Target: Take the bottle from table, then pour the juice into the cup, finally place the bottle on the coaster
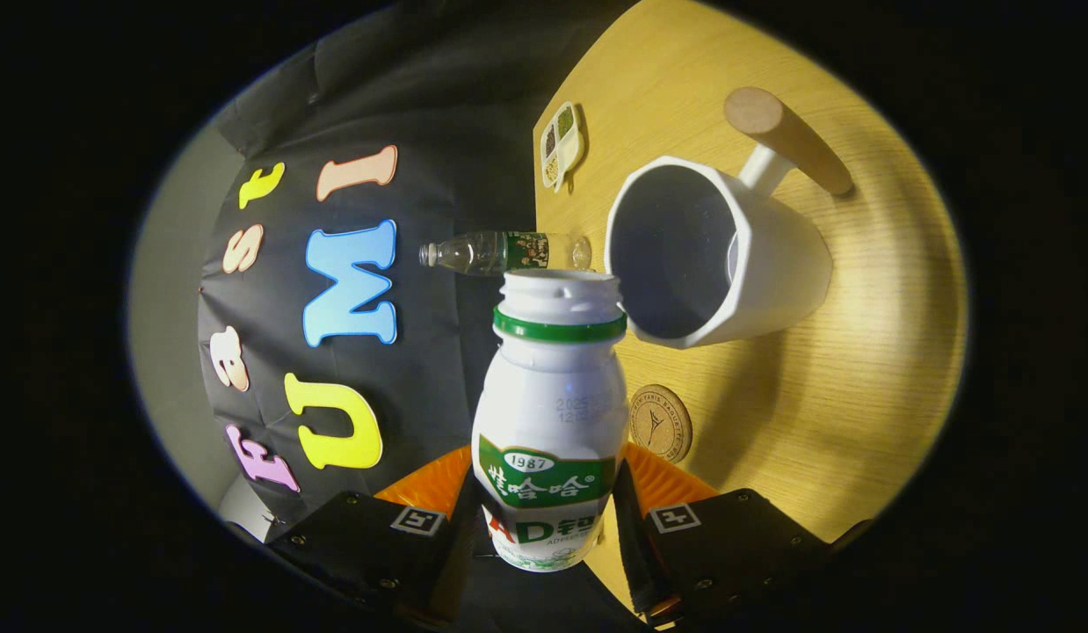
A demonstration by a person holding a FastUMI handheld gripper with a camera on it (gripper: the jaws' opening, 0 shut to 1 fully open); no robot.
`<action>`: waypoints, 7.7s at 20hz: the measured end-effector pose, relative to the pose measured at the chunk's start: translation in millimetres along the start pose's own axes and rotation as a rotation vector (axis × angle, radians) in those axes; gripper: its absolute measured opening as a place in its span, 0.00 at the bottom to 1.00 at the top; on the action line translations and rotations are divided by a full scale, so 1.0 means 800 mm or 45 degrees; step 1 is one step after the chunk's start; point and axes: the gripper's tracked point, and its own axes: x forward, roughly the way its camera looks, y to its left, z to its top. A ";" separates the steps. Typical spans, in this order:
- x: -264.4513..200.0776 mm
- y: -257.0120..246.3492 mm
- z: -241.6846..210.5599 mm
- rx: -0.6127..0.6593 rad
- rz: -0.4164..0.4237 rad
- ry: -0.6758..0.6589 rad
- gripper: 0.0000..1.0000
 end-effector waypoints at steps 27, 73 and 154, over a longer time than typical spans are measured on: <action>0.008 0.021 -0.007 0.153 0.016 -0.017 0.70; 0.016 0.048 0.012 0.383 0.078 -0.134 0.70; 0.018 0.023 -0.003 -0.281 0.006 -0.016 0.70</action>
